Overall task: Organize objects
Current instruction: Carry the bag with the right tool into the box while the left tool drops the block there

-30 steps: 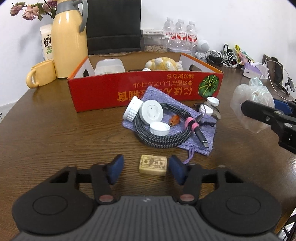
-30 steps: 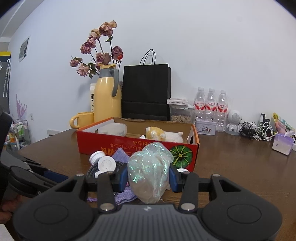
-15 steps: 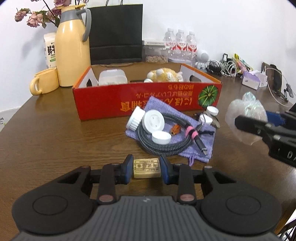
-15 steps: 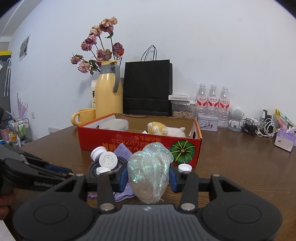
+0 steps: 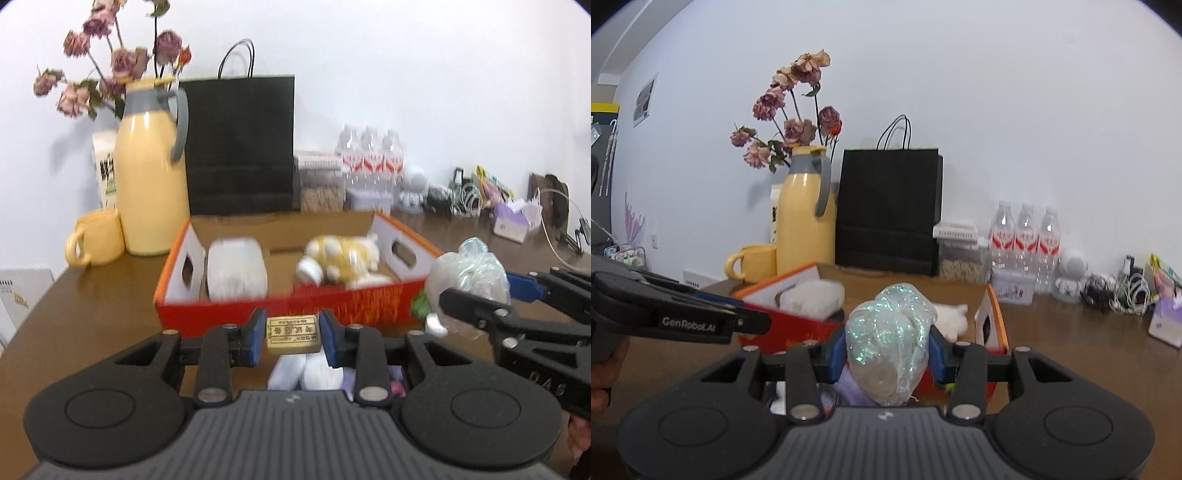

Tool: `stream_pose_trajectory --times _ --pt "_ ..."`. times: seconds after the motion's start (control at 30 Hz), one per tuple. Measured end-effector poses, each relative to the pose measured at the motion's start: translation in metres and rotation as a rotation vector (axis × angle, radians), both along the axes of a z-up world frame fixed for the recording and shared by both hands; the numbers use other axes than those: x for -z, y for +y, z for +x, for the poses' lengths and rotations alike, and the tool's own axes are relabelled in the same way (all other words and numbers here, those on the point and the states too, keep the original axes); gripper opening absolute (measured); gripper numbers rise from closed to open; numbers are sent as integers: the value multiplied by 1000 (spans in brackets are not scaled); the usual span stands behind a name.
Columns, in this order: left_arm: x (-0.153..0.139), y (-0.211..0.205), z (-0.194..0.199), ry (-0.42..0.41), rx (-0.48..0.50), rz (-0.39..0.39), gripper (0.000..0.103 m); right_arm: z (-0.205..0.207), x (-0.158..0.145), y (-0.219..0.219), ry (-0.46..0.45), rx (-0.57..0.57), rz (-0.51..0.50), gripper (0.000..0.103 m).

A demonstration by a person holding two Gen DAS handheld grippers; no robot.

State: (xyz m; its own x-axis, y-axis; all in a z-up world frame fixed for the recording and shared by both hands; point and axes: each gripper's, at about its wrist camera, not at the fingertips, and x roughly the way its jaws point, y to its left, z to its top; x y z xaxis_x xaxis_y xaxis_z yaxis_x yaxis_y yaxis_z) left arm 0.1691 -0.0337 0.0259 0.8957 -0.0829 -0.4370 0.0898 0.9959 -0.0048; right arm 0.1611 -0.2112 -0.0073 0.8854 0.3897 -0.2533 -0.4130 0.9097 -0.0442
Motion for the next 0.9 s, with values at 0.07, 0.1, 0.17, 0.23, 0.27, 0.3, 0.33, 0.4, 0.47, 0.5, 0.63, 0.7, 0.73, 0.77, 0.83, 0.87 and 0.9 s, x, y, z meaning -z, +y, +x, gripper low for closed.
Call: stream_pose_trajectory --times 0.07,0.1,0.17,0.23,0.27,0.3,0.33,0.4,0.47,0.5,0.63,0.7,0.73,0.77,0.83,0.87,0.9 --pt "-6 -1 12 -15 -4 -5 32 12 -8 5 -17 5 -4 42" --pt "-9 -1 18 -20 -5 -11 32 19 -11 7 -25 7 -6 43" --pt "-15 -2 32 -30 -8 -19 32 33 -16 10 -34 14 -5 43" --pt "-19 -3 45 -41 -15 -26 32 48 -21 13 -36 22 -2 43" --pt "-20 -4 52 -47 -18 -29 32 56 -22 14 -36 26 0 43" --pt "-22 -4 59 -50 -21 -32 32 65 -24 15 -35 32 2 43" --pt "-23 -5 67 -53 -26 -36 32 72 -24 17 -31 39 4 42" --pt "-24 -5 82 -55 -40 -41 32 90 -25 19 -16 53 8 43" --pt "-23 -5 95 -53 -48 -48 32 106 -24 21 -4 68 5 43" --pt "-22 -6 103 -52 -53 -51 32 114 -22 22 3 76 5 43" --pt "-13 -8 127 -49 -77 -49 32 135 -9 18 28 106 36 42" --pt "-7 -7 136 -49 -86 -58 32 141 -1 15 51 110 25 43" --pt "-4 -6 140 -43 -88 -60 32 143 1 14 58 112 26 43" --pt "-2 -7 144 -34 -82 -54 32 144 3 14 66 113 26 43" --pt "2 -6 146 -26 -81 -46 32 145 5 15 68 111 20 43" --pt "5 -7 146 -20 -79 -40 32 145 6 15 70 108 18 42" --pt "6 -7 147 -16 -80 -38 32 144 6 16 70 107 16 42"
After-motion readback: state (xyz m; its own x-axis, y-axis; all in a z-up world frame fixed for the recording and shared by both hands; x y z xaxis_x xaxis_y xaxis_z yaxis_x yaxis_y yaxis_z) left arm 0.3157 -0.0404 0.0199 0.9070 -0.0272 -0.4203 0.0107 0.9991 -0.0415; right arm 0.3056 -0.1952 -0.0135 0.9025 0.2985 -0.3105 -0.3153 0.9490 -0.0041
